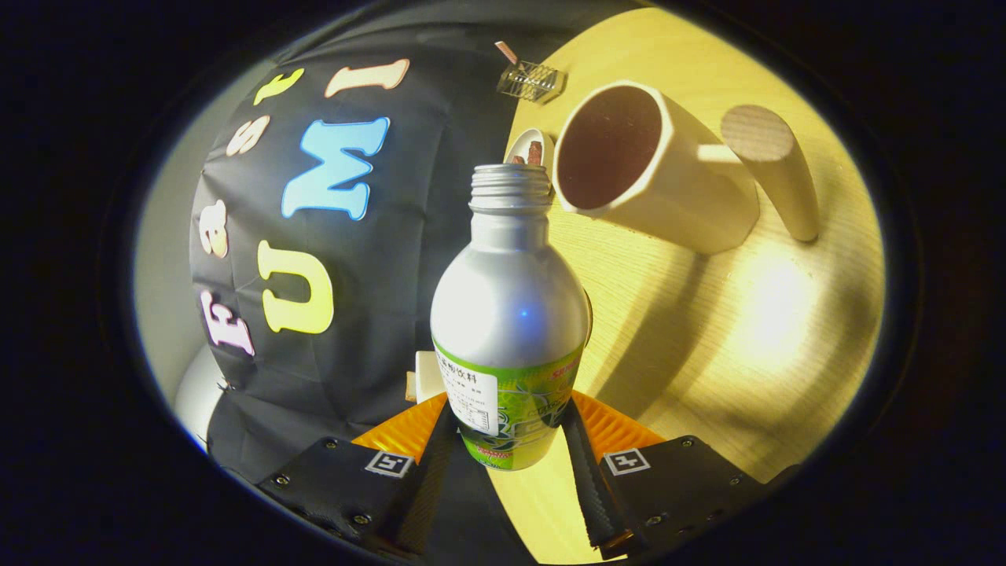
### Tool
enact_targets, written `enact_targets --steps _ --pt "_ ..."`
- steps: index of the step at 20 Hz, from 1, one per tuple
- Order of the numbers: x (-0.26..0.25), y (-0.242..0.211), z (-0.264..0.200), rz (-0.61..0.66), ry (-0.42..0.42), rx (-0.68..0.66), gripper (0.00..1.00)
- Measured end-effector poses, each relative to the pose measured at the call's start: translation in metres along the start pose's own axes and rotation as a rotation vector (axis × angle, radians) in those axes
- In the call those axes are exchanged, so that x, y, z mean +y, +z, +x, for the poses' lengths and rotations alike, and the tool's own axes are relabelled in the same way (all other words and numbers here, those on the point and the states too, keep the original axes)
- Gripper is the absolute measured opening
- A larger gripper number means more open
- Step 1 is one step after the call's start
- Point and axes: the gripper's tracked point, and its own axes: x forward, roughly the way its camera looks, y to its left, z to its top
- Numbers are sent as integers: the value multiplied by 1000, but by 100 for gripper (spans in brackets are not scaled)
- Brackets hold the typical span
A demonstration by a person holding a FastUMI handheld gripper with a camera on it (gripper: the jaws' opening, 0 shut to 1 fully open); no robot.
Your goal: Take the bottle from table, then pour the juice into the cup, finally place the bottle on the coaster
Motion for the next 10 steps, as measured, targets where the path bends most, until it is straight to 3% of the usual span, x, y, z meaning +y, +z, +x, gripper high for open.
enact_targets --steps 10 --pt "0 -7 7 118 20 64 73"
